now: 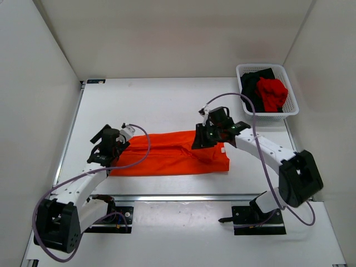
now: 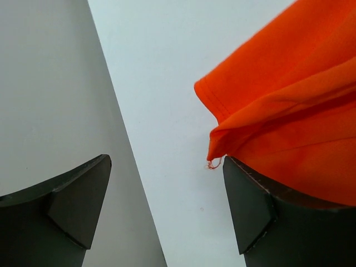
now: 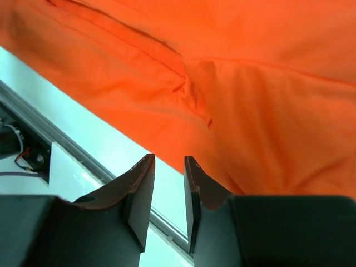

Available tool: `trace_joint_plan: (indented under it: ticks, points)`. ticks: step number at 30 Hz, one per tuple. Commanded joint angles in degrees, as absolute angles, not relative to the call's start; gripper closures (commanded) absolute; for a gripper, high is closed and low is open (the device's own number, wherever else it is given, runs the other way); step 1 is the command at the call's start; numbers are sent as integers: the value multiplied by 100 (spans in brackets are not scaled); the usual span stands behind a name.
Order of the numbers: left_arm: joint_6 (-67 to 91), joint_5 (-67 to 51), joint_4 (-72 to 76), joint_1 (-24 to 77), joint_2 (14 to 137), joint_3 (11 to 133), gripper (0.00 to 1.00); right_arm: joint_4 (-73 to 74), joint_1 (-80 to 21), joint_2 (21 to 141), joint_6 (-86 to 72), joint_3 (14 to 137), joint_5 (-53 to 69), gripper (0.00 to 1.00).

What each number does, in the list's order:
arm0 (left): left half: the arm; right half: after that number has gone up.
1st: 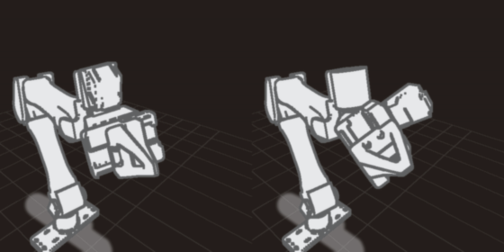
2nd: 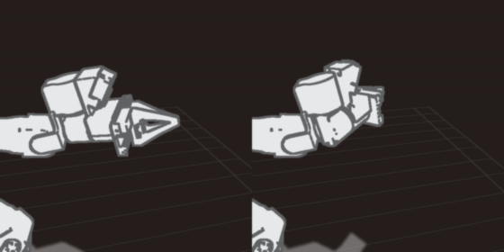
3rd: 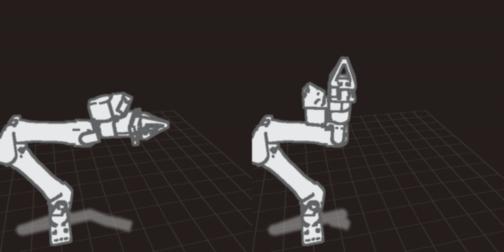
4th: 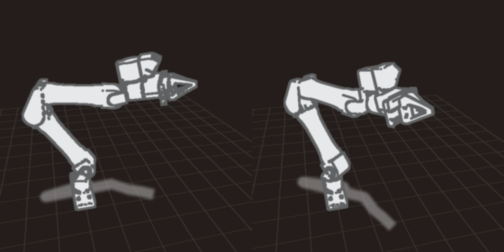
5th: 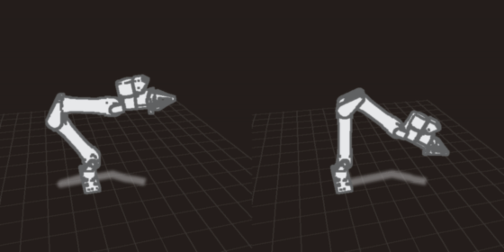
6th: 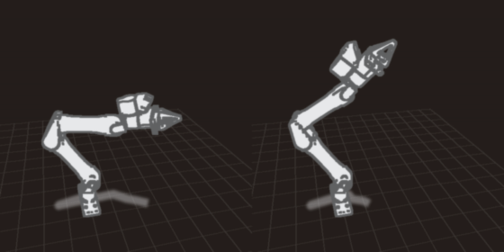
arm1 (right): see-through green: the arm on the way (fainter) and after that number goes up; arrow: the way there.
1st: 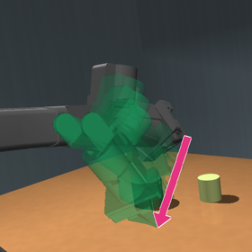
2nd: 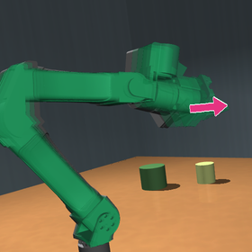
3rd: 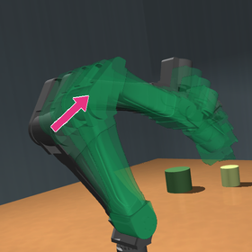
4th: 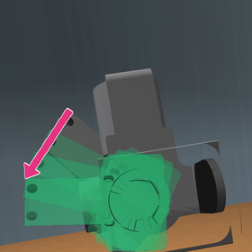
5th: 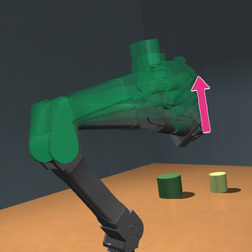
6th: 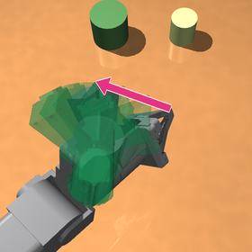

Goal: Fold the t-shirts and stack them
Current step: Fold the other side of the tshirt into a rectangle

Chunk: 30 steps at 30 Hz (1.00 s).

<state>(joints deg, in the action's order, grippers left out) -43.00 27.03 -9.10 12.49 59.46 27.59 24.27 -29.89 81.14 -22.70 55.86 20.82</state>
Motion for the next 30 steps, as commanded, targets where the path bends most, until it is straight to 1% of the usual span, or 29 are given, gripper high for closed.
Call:
trace_joint_plan:
  ticks: [1,4,7,19,22,24,30]
  points:
    - [-4035,2620,-1028,1380,5634,2716,7,2425,-3155,8874,-2442,5949,2021,75]
    - [-3920,2786,-950,1380,5660,2532,7,2575,-3409,9341,-2356,6406,1891,77]
    - [-3832,2821,-923,1388,5687,2426,7,2663,-3612,9632,-2329,6565,1767,77]
    - [-3885,2742,-852,1424,5765,2426,6,2936,-3489,9993,-2584,6504,1442,76]
    - [-3858,2742,-853,1398,5809,2435,7,2839,-3375,10028,-2567,6382,1512,74]
    - [-3893,2760,-800,1398,5836,2452,6,2830,-3340,10055,-2584,6416,1442,73]
    - [-3920,2777,-808,1406,5880,2487,6,2549,-3217,10239,-2602,6460,1748,72]
